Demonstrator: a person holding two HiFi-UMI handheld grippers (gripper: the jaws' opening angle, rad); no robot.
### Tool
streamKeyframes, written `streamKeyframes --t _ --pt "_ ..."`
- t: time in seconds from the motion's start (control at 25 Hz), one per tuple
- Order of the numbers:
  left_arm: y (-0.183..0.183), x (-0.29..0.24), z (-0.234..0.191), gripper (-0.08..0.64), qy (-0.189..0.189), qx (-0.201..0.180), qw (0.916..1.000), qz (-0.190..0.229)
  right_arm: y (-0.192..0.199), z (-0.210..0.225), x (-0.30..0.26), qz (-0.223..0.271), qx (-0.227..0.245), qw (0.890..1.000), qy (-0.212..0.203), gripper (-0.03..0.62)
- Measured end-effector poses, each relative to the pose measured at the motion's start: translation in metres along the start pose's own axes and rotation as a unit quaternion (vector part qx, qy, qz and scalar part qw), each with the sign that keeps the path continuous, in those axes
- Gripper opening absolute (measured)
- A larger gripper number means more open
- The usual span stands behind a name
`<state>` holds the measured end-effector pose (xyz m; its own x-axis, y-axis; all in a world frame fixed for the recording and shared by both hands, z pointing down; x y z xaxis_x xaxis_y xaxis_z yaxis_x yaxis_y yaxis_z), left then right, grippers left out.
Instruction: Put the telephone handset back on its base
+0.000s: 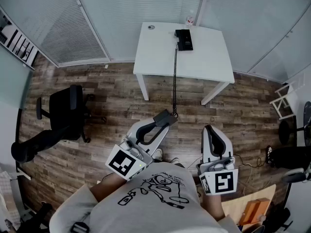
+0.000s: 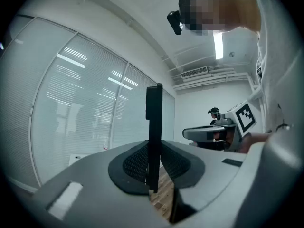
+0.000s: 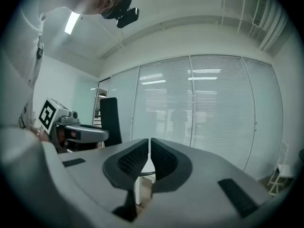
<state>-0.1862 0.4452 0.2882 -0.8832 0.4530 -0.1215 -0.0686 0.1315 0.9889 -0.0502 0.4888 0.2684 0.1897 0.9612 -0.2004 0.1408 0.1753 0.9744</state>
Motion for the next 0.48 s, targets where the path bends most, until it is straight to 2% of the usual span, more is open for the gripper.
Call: streamKeyframes --t 0.32,0.48 --pt "0.002 0.011 -0.010 0.067 -0.003 0.015 0.9999 -0.002 -0.007 -0.013 -0.007 0.006 0.016 1.000 0.006 0.017" --pt "0.007 0.017 -0.018 0.067 -0.005 0.021 0.9998 0.000 -0.003 -0.020 -0.009 0.004 0.000 1.000 0.002 0.017"
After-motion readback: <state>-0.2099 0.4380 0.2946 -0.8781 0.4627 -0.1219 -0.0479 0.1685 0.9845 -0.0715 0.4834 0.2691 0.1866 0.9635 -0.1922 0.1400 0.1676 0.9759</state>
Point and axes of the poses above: the fingertips, and each gripper's own axes: x backward along the fingers, z to its right, y out of its underside, the point moved 2 cm from there along x, backward along the fingers, and after that the axes turned 7 degrees about -z, right-handed, at the moved point
